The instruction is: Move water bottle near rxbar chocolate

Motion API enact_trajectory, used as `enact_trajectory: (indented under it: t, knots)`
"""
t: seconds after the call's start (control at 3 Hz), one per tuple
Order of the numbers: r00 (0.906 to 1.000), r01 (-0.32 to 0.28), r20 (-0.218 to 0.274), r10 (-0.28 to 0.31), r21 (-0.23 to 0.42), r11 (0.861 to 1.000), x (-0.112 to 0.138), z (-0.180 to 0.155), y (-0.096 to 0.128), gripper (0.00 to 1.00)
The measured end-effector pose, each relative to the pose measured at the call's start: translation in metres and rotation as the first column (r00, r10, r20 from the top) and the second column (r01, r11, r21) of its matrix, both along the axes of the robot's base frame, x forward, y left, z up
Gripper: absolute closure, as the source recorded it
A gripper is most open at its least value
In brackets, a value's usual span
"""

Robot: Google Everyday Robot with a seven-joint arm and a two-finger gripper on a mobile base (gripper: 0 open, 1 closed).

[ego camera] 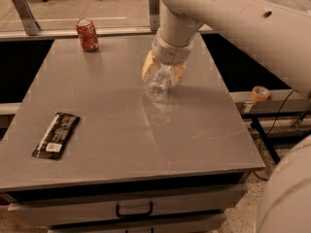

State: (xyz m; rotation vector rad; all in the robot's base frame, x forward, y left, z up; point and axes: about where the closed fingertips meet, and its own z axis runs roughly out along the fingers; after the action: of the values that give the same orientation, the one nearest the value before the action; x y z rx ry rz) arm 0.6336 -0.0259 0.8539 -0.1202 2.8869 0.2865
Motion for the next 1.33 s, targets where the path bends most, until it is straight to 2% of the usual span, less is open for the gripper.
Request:
enact_trajectory:
  t: [0.33,0.67,1.0,1.33]
  knots:
    - [0.9984,-0.055,0.007,0.056,-0.030,0.998,-0.001,-0.009,0.011,0.65]
    - [0.9809,-0.194,-0.023,0.193,-0.035,0.980,-0.018,-0.012,0.037,0.88]
    - [0.9049,-0.423,-0.047,0.423,0.011,0.906,-0.061,0.017,0.074,1.00]
    - [0.8659,-0.499,-0.044,0.498,0.001,0.867,-0.066,0.015,0.075,1.00]
